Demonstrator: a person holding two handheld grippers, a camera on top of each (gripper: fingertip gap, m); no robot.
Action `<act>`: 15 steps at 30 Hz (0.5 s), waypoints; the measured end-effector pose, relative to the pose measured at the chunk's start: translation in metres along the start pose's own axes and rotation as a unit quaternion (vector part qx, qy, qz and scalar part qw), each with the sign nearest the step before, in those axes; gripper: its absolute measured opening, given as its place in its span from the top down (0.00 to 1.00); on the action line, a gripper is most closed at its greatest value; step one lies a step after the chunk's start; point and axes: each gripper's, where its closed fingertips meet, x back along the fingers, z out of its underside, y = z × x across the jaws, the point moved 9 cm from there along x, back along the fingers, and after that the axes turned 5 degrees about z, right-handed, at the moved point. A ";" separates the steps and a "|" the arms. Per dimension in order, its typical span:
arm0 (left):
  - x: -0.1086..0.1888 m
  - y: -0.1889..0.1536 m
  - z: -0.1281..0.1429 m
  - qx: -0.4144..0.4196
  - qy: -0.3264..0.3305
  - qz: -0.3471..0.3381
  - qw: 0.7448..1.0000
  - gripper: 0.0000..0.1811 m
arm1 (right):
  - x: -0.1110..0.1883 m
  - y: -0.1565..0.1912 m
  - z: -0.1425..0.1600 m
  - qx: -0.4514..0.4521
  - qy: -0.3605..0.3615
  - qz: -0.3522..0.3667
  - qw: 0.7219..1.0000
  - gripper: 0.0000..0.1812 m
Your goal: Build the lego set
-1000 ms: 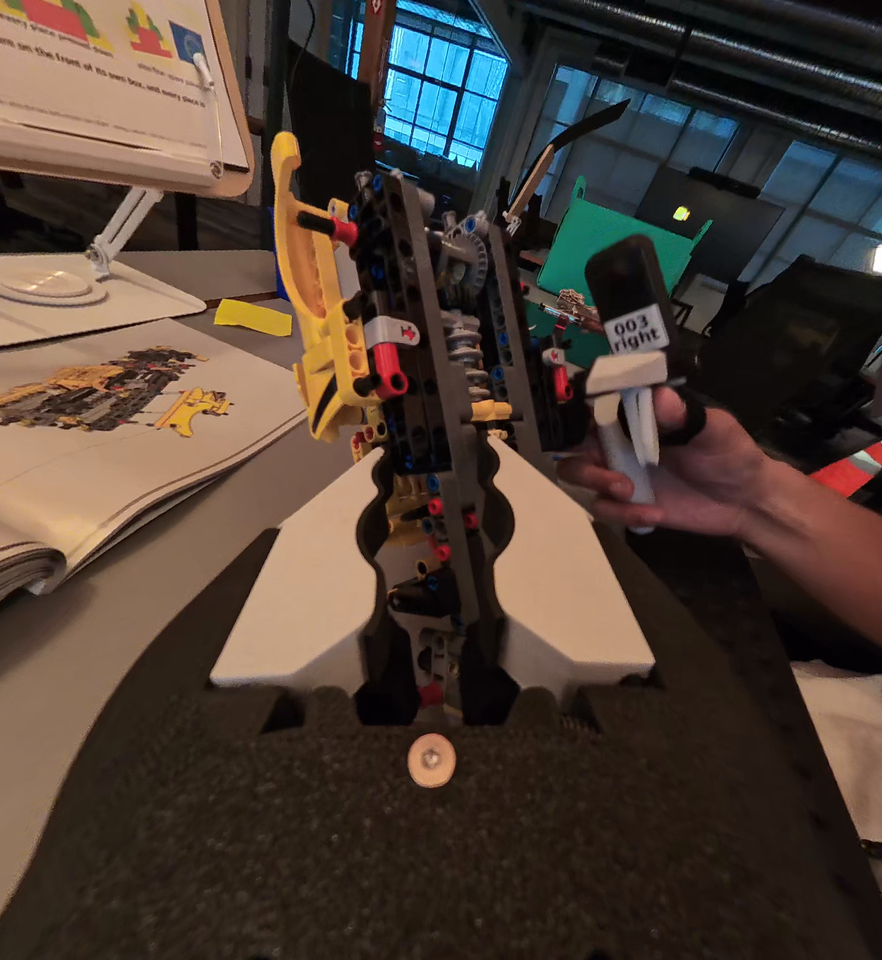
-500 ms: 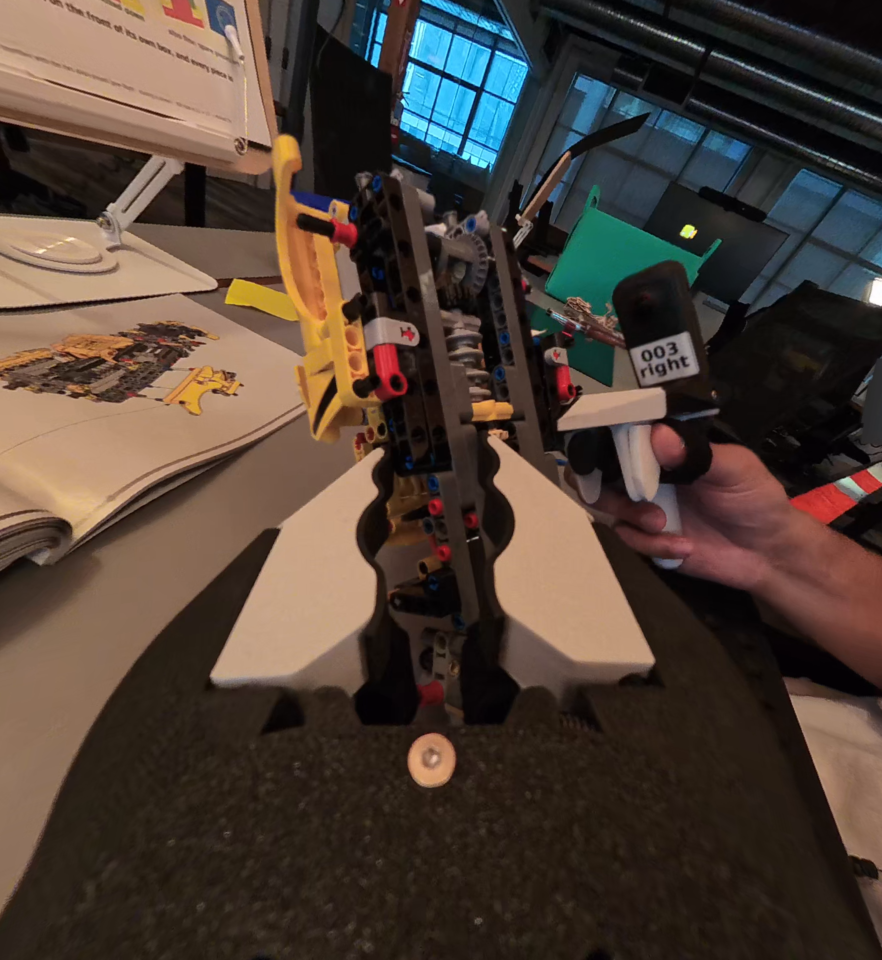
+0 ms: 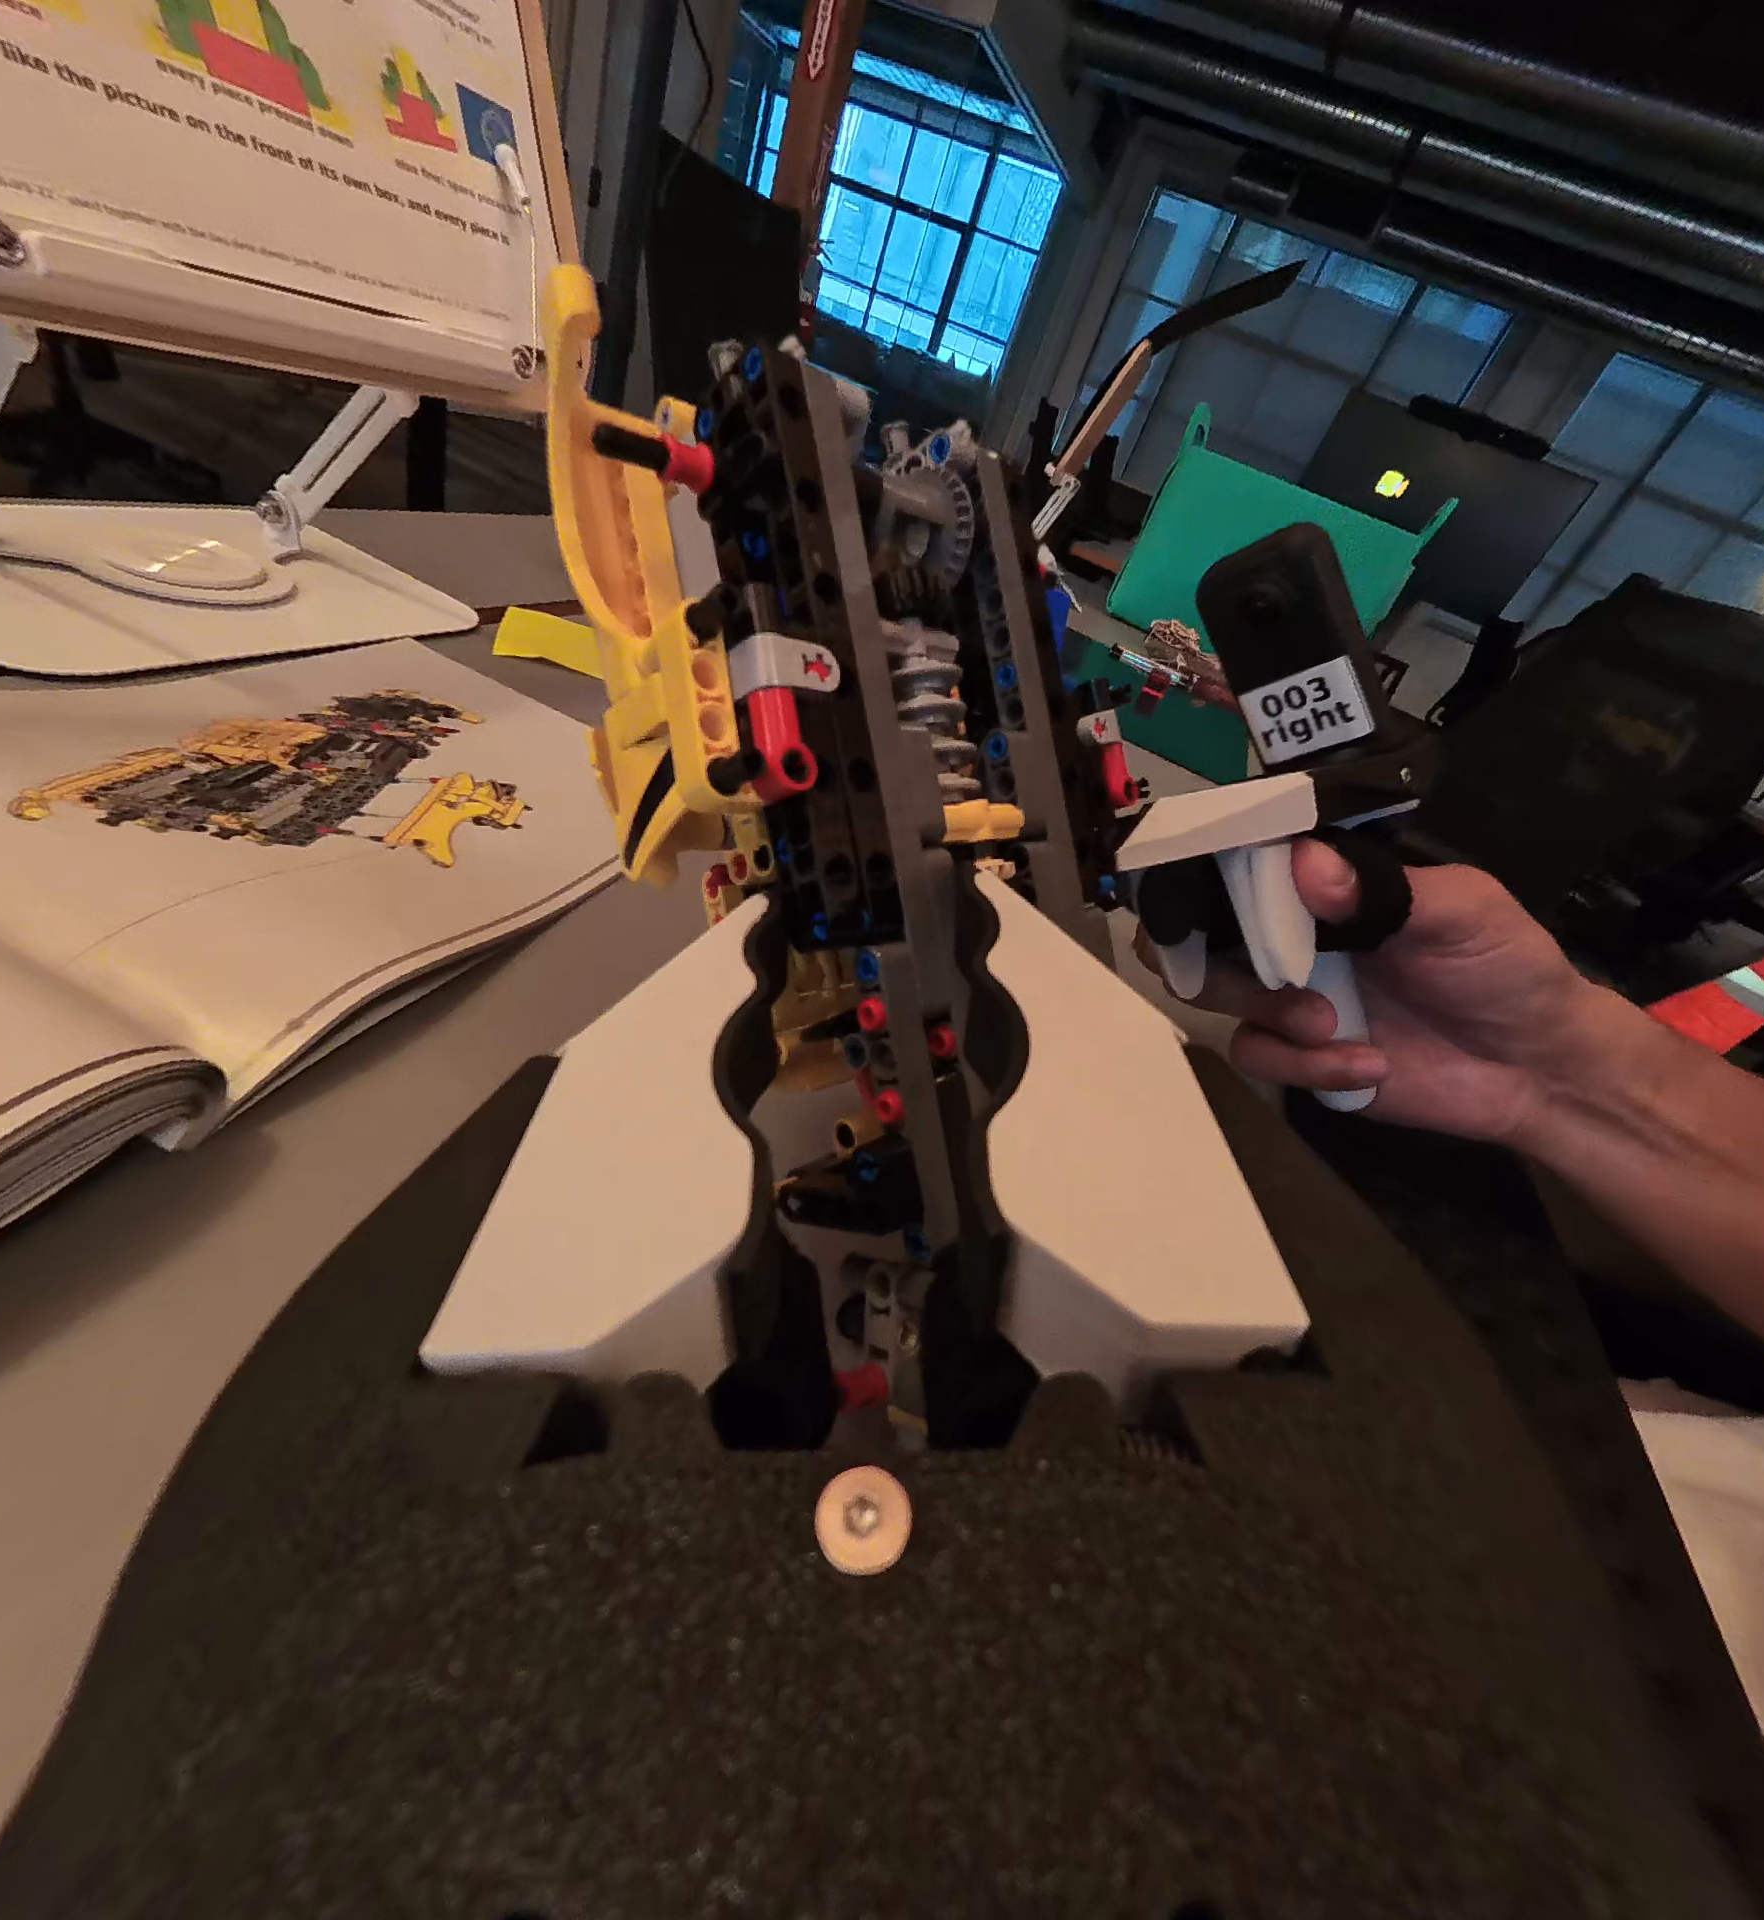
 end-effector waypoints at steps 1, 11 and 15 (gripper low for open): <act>-0.001 0.000 0.000 -0.001 0.000 0.000 1.000 0.82 | 0.000 0.000 0.000 -0.007 -0.003 -0.008 1.000 0.96; -0.003 -0.005 0.001 -0.005 -0.005 -0.003 1.000 0.82 | -0.001 0.000 0.002 -0.051 -0.020 -0.041 0.998 0.96; -0.003 -0.007 0.001 -0.013 -0.005 -0.006 1.000 0.82 | -0.001 -0.001 0.002 -0.064 -0.020 -0.051 0.996 0.96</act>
